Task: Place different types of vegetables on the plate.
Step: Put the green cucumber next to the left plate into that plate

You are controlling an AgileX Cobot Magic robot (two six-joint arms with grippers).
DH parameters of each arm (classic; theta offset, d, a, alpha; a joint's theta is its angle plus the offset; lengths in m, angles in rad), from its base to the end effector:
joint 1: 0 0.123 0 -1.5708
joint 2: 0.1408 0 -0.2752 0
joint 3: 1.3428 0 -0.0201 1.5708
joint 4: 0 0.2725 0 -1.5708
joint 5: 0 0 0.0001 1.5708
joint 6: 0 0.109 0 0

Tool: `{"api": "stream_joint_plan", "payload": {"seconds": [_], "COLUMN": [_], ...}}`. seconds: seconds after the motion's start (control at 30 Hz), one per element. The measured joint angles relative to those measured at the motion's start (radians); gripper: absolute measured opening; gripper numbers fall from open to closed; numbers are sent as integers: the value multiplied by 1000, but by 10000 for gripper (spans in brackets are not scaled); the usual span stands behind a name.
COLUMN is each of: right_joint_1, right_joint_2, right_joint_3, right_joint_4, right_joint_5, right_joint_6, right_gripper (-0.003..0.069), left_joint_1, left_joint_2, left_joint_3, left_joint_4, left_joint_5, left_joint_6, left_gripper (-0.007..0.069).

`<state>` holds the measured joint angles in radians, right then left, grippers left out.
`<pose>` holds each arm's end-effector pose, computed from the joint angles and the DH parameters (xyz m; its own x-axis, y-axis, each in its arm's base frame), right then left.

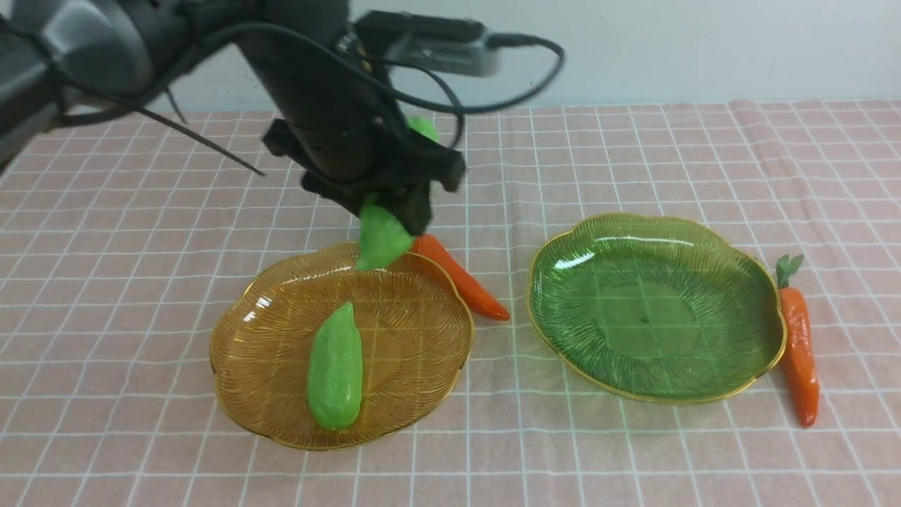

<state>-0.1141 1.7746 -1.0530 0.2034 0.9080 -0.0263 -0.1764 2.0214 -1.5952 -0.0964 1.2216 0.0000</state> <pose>0.3282 -0.0201 0.1292 -0.9772 0.2111 -0.0224 0.2048 0.9653 0.1622 0.4101 -0.0831 0.1712 -0.9897 0.1430 -0.0087 0.1432 0.9855 -0.0908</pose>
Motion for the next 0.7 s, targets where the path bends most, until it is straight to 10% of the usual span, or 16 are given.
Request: {"api": "stream_joint_plan", "payload": {"seconds": [0.3,0.4,0.53,0.7], "right_joint_1": [0,-4,-66,-85], "right_joint_2": [87,90,31,-135], "right_joint_3": [-5,-7,-14,-85], "right_joint_4": [85,53,19,67], "right_joint_5": [-80,-87,-80,-40], "right_joint_6": [-110,-92,-24,-29], "right_gripper": [465,203,213,213], "left_joint_1": [0,-4,-28,-93], "left_joint_2": [1,1,-5,-14], "left_joint_3": [-11,-85,-220,-323], "left_joint_4": [0,-3,-13,-36], "left_joint_5": [0,0,1,3], "left_joint_6": [0,0,0,0], "left_gripper": [568,430,89,-1]}}
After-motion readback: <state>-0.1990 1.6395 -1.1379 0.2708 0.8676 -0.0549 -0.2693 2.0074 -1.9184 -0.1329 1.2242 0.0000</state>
